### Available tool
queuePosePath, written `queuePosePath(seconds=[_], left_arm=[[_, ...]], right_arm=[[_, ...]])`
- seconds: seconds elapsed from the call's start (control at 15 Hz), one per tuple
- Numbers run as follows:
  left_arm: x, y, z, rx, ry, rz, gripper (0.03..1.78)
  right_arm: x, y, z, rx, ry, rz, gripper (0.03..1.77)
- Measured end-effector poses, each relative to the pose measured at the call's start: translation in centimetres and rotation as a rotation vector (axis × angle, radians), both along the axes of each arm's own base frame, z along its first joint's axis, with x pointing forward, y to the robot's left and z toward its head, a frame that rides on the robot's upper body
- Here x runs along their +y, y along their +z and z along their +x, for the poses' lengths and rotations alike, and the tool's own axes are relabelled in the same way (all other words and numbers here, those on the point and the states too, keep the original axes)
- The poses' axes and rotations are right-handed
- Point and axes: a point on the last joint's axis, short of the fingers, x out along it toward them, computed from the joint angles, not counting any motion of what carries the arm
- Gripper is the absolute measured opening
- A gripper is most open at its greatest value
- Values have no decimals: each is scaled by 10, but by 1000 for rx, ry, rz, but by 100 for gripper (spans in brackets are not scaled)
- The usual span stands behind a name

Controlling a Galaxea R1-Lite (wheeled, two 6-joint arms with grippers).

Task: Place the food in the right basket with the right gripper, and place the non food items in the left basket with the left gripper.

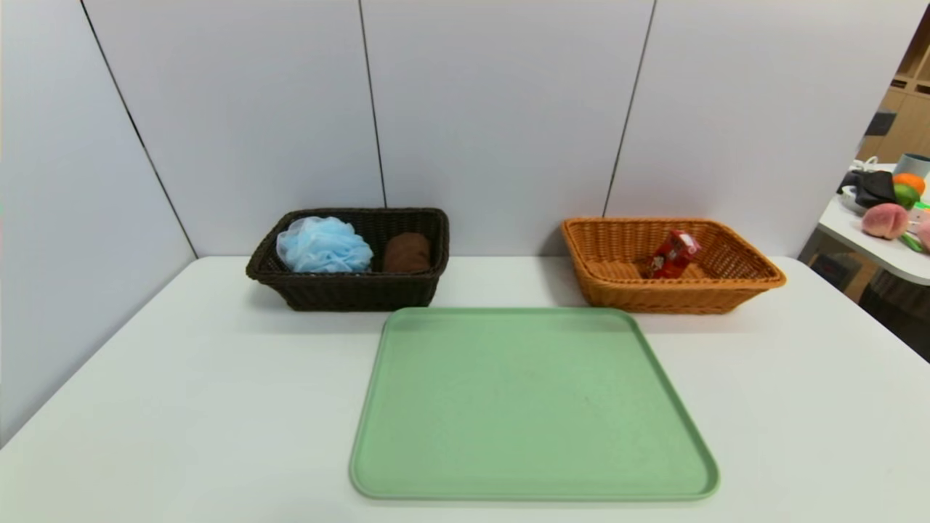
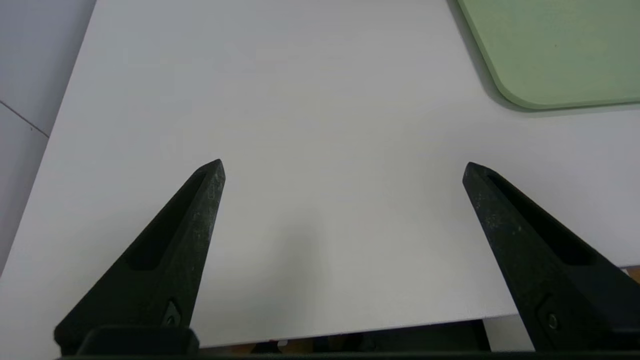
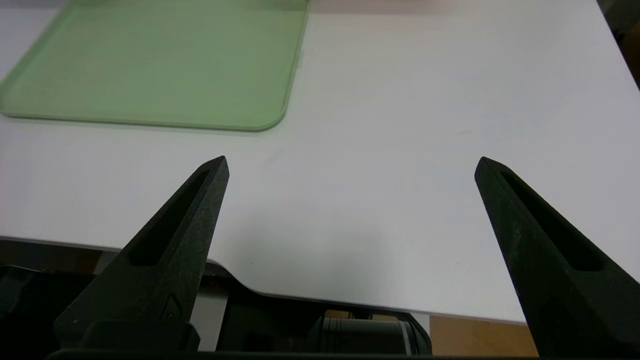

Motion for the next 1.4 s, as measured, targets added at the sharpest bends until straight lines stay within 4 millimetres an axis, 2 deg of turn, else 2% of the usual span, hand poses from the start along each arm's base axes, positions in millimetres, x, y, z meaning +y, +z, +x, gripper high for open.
queuePosePath(seconds=[0.33, 0.93, 1.2, 1.4], left_arm=[[0, -17, 3, -95, 12, 3, 169], [-1, -58, 6, -188, 27, 48, 169], [0, -74, 11, -257, 71, 89, 169], [0, -81, 12, -259, 68, 95, 169]], right_arm=[[3, -5, 1, -150, 36, -11, 170], [5, -45, 1, -271, 44, -36, 170], [5, -61, 8, -327, 32, -38, 170], [5, -75, 22, -364, 15, -42, 170]])
